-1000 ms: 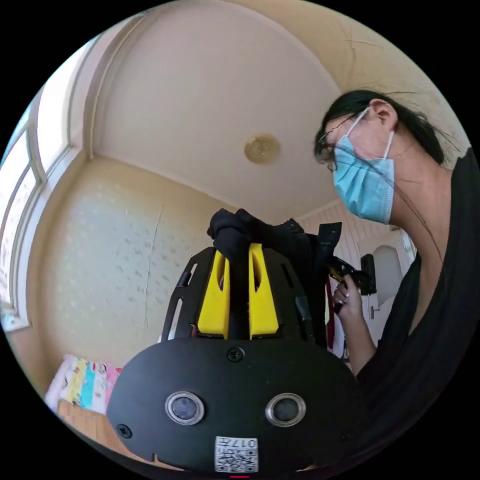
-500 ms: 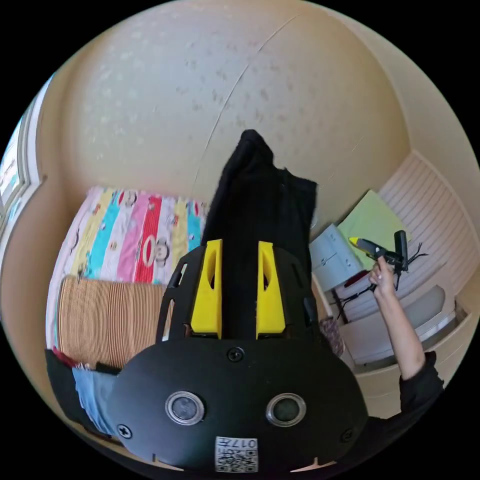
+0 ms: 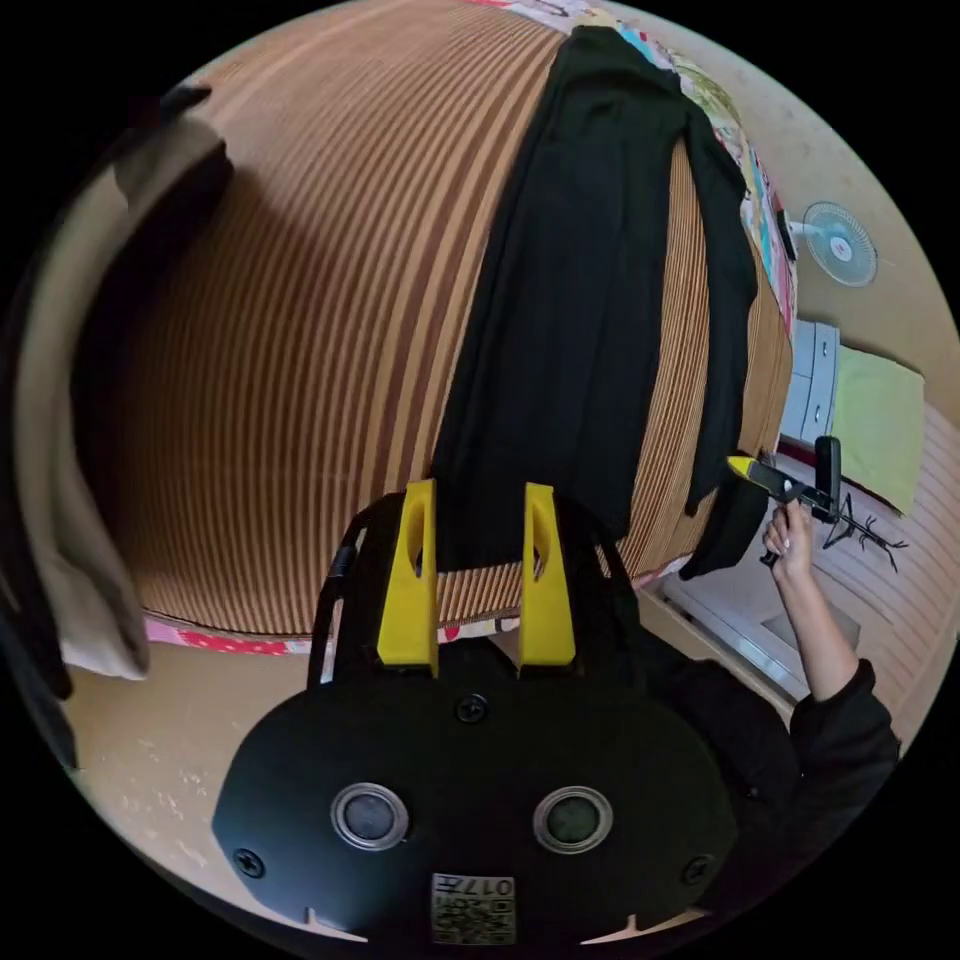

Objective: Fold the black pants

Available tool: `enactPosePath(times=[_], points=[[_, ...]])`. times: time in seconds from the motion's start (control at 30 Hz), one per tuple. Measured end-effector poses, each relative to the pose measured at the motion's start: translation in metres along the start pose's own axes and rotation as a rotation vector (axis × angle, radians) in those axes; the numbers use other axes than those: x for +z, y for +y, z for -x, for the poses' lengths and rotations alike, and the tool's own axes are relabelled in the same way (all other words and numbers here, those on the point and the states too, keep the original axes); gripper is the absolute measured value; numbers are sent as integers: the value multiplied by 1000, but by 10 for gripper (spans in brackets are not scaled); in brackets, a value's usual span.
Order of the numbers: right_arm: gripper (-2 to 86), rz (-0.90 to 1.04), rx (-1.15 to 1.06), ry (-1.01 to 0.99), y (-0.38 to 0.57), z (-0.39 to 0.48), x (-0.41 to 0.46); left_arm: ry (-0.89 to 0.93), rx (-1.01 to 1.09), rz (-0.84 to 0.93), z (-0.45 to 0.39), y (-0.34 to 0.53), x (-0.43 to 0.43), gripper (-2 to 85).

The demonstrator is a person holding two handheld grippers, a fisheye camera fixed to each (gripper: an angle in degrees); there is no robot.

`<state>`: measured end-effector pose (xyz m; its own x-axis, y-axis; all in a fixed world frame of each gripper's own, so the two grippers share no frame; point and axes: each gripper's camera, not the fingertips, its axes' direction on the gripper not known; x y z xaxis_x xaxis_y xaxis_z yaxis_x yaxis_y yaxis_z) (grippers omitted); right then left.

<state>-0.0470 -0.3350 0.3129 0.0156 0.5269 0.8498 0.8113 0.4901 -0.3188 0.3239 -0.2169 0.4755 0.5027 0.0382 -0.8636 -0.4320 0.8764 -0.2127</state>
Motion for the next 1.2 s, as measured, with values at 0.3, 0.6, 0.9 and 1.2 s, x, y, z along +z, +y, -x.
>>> enactPosePath(times=[0.3, 0.6, 0.9, 1.2], points=[[52, 250, -42, 27, 6, 31, 78, 35, -88, -28, 53, 6, -8, 36], [18, 506, -69, 127, 111, 49, 90, -289, -17, 289, 53, 42, 22, 11], [48, 75, -45, 330, 179, -14, -144, -77, -294, 157, 143, 143, -6, 43], [25, -132, 252, 260, 243, -113, -182, 82, -378, 61, 166, 178, -30, 28]])
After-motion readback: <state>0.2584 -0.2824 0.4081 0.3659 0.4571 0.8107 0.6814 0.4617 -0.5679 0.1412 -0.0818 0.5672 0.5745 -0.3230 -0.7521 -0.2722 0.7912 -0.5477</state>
